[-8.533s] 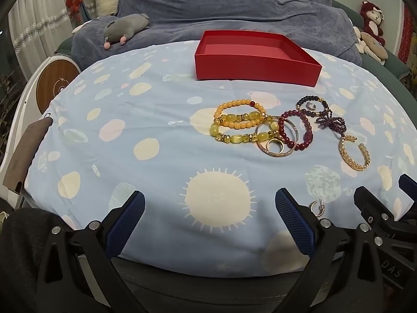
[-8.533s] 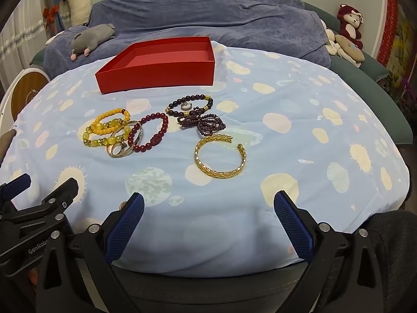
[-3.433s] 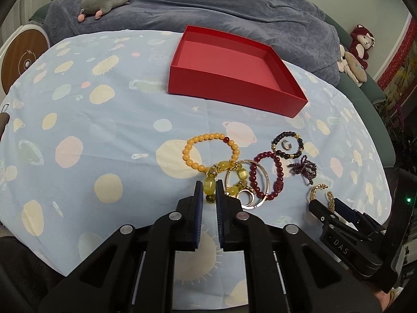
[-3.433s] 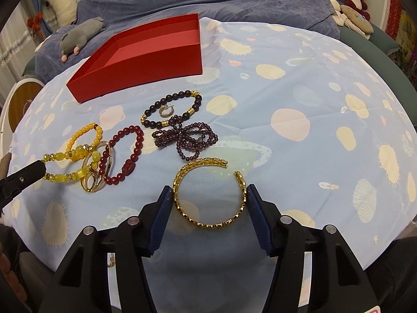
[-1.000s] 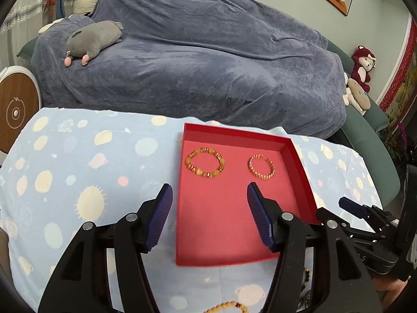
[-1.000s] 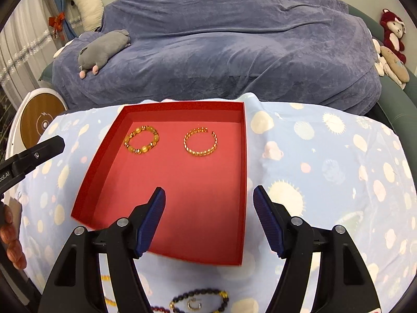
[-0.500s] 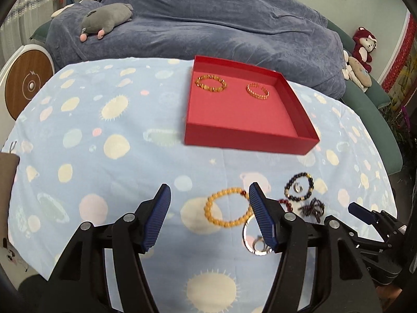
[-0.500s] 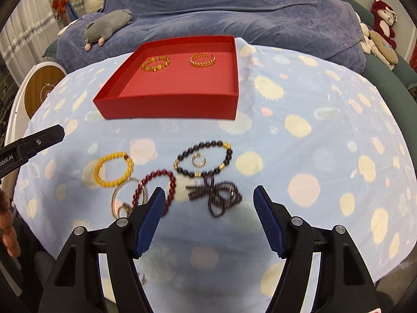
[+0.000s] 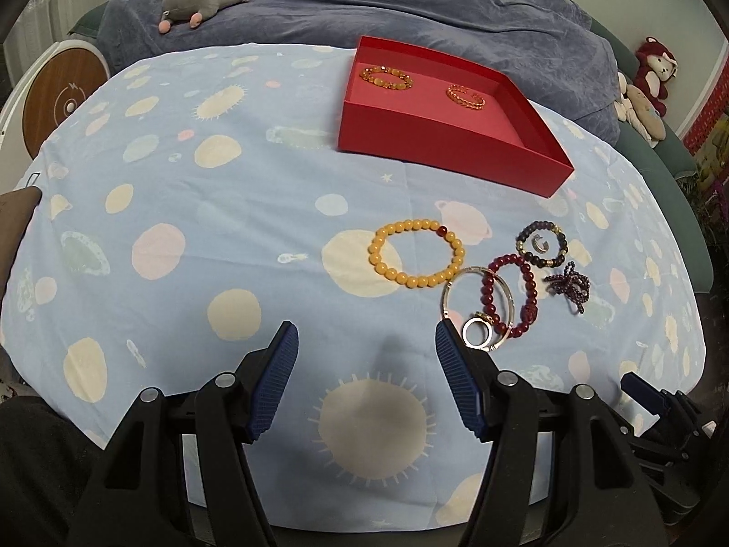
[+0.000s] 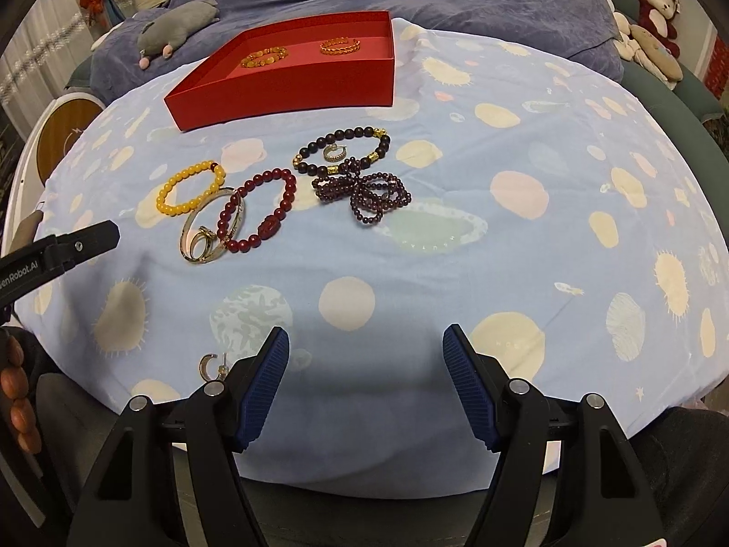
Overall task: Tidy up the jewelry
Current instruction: 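Grasp the orange bead bracelet with the left tool while the right tool approaches the dark bead bracelet, then grasp the dark bead bracelet with gold beads with the right tool while the left tool lifts its bracelet, then lower both held bracelets into the red box and open both tools, then withdraw both tools from the box toward the remaining jewelry, then grasp the dark purple multi-strand bracelet with the right tool while the left tool grasps the red bead bracelet, then carry both bracelets into the red box and open both tools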
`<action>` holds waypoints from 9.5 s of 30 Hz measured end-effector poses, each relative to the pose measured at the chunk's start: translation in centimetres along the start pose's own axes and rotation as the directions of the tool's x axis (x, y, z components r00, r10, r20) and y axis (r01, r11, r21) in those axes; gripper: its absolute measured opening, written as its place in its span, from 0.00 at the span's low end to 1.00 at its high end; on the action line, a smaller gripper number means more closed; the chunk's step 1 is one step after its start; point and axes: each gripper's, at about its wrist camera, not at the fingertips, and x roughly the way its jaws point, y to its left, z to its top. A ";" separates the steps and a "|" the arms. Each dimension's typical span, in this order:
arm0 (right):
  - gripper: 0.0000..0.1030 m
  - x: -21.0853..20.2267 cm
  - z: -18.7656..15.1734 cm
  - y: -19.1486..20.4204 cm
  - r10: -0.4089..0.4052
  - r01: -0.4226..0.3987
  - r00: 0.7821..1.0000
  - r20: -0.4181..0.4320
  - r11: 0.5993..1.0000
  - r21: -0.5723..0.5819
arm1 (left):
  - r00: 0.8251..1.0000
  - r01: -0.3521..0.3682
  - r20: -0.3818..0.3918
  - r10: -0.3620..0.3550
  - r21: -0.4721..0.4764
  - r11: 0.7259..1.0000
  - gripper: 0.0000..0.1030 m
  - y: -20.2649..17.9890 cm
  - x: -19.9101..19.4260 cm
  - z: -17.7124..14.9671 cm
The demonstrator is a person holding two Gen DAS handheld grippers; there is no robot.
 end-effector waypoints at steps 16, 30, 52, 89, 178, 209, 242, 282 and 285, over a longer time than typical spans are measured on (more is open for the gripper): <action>0.65 1.2 1.0 -0.7 0.013 -0.013 1.000 -0.015 0.999 0.034 | 0.998 -0.032 -0.045 0.036 0.080 0.996 0.42 -1.8 5.9 4.1; 0.65 2.1 7.5 -2.3 0.000 -0.004 0.999 0.049 0.997 0.080 | 0.998 -0.004 -0.059 0.010 0.096 0.995 0.07 -2.1 6.5 3.8; 0.41 7.7 11.7 -1.9 -0.062 0.061 0.998 0.019 0.997 0.046 | 0.999 0.001 -0.038 0.002 0.099 0.995 0.08 -2.0 6.8 4.0; 0.07 -3.9 14.5 -0.2 0.151 -0.150 0.977 0.152 0.989 -0.017 | 0.991 0.121 0.032 -0.127 0.154 0.981 0.07 -5.0 -2.9 10.1; 0.42 -2.2 6.9 0.2 0.058 -0.059 0.995 0.081 0.998 0.016 | 0.998 -0.051 -0.012 0.054 0.174 0.983 0.35 -4.4 -0.7 3.5; 0.42 2.6 7.7 -1.9 0.048 -0.053 0.998 0.040 0.991 0.122 | 0.999 -0.016 -0.042 0.020 0.100 0.995 0.42 -3.5 1.1 1.4; 0.05 4.0 7.7 -3.0 0.116 -0.116 0.993 0.004 0.986 0.121 | 0.988 0.098 -0.147 -0.053 0.314 0.945 0.14 -10.5 7.8 3.5; 0.05 -5.5 11.9 1.1 0.222 -0.226 0.964 0.146 0.974 0.010 | 0.979 0.202 0.008 -0.205 0.139 0.970 0.07 -5.2 -4.8 9.2; 0.05 -5.2 13.9 1.5 0.230 -0.233 0.961 0.155 0.973 0.001 | 0.976 0.213 0.023 -0.218 0.149 0.966 0.07 -5.6 -4.7 11.1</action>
